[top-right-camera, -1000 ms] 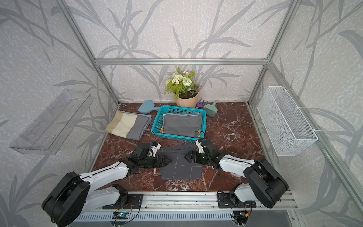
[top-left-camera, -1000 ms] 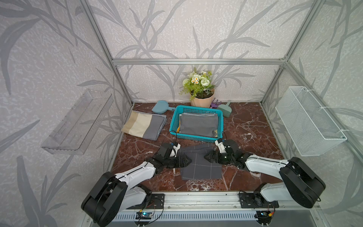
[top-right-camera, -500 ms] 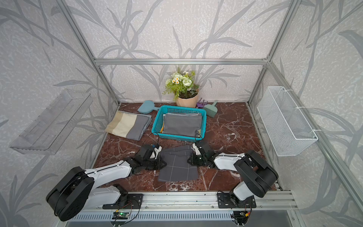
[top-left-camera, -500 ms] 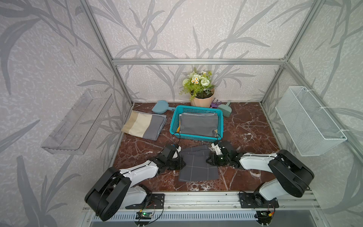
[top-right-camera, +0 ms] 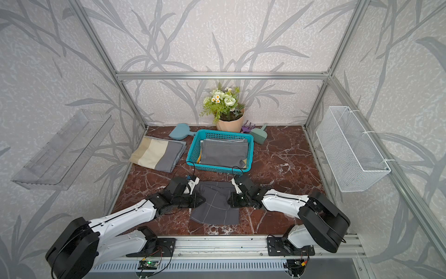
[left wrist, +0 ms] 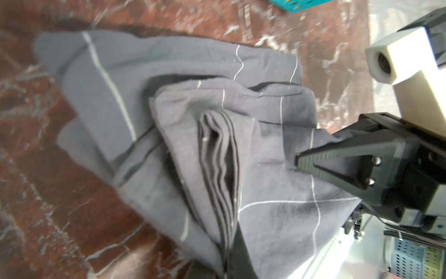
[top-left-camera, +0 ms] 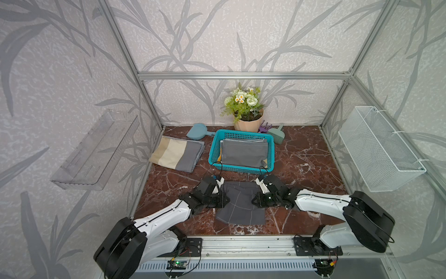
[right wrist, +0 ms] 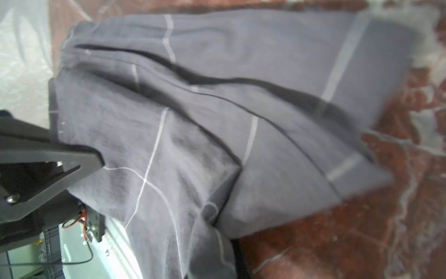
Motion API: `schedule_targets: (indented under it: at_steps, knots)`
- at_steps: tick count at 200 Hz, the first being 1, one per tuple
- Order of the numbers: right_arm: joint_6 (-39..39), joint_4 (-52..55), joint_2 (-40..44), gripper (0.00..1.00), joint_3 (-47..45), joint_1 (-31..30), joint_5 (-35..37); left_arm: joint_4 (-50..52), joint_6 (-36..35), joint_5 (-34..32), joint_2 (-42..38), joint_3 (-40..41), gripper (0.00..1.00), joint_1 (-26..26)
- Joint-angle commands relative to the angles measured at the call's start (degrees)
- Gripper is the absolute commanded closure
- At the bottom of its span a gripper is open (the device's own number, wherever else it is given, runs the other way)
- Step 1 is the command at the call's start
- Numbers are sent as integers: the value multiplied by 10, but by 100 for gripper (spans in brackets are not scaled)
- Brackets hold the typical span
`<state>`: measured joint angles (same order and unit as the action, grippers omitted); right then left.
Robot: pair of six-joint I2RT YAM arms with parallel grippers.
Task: Put the folded pillowcase in the basket
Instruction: Pick up the pillowcase at the center of the board, then place the pillowcase in the basket.
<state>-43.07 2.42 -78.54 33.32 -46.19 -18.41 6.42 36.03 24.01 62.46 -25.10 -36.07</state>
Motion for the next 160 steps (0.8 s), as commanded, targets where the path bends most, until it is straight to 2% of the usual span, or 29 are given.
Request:
schedule_targets:
  at_steps: [1,37,68,92,114,160]
  knots:
    - [22,93,69,100,44,-10,15,38,1,-8,-38,-56,100,-8]
    - [51,206,148,100,118,-10,50,94,-6,-21,-61,-150,100,-13]
    - [94,266,165,100,193,4,94,107,-22,-49,-43,-220,100,-14]
    - [107,281,133,100,241,62,96,92,-42,-99,-14,-274,100,-13]
    - [122,273,77,100,286,130,60,81,-80,-132,44,-337,100,-4]
    - [162,267,-59,100,405,195,44,49,-128,-107,193,-435,100,59]
